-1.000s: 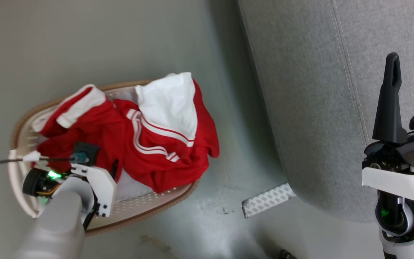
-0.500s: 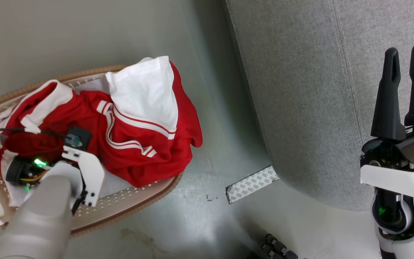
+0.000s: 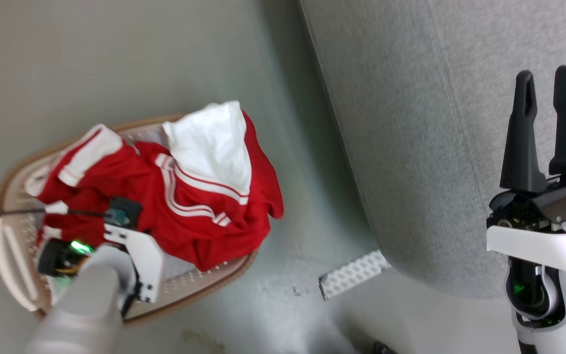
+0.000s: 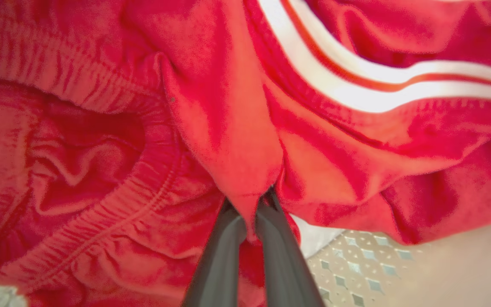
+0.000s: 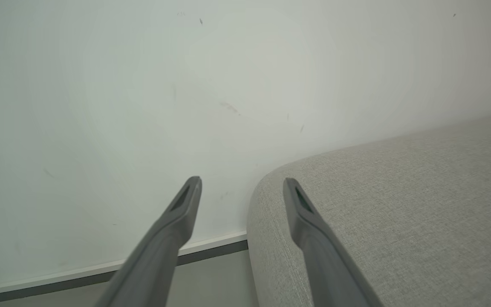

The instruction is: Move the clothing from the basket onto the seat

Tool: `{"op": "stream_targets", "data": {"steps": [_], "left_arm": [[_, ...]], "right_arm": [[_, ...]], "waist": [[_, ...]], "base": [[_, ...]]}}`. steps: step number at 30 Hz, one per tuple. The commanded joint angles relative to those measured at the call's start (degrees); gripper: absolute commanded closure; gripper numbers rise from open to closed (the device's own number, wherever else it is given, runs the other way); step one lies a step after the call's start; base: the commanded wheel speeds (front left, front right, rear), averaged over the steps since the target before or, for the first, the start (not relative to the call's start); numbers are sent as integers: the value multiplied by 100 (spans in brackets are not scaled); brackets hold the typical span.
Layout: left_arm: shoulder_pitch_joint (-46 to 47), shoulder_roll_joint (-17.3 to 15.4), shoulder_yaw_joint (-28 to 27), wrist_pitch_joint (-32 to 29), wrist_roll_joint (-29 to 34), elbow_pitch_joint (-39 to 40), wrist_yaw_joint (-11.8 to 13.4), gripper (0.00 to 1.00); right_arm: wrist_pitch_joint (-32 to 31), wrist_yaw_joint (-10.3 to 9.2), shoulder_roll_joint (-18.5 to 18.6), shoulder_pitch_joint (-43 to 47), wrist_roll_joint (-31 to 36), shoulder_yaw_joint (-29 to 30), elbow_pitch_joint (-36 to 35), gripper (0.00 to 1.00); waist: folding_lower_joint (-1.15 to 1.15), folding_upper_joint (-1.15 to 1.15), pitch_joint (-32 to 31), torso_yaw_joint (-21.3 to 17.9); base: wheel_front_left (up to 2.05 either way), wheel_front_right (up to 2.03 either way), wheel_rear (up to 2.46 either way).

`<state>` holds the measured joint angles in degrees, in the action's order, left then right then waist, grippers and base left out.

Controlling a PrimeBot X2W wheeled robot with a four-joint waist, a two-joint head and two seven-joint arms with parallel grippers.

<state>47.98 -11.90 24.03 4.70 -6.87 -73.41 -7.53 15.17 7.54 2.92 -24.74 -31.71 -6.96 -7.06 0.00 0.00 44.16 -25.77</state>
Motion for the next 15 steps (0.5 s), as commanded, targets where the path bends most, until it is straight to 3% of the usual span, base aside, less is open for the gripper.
{"op": "stream_targets", "data": {"steps": [1,15], "left_arm": [[-65,9,0,27,-45,-3,12,100],[-978,751,492,942,-1099,390,12,100]], "right_arm": [[-3,-10,-3,60,22,21,36,0],[-3,-10,79,654,778,82,366,0]], "waist": [[0,0,-274,154],[0,0,-2238,1081]], "base": [[0,0,0],[0,0,0]]}}
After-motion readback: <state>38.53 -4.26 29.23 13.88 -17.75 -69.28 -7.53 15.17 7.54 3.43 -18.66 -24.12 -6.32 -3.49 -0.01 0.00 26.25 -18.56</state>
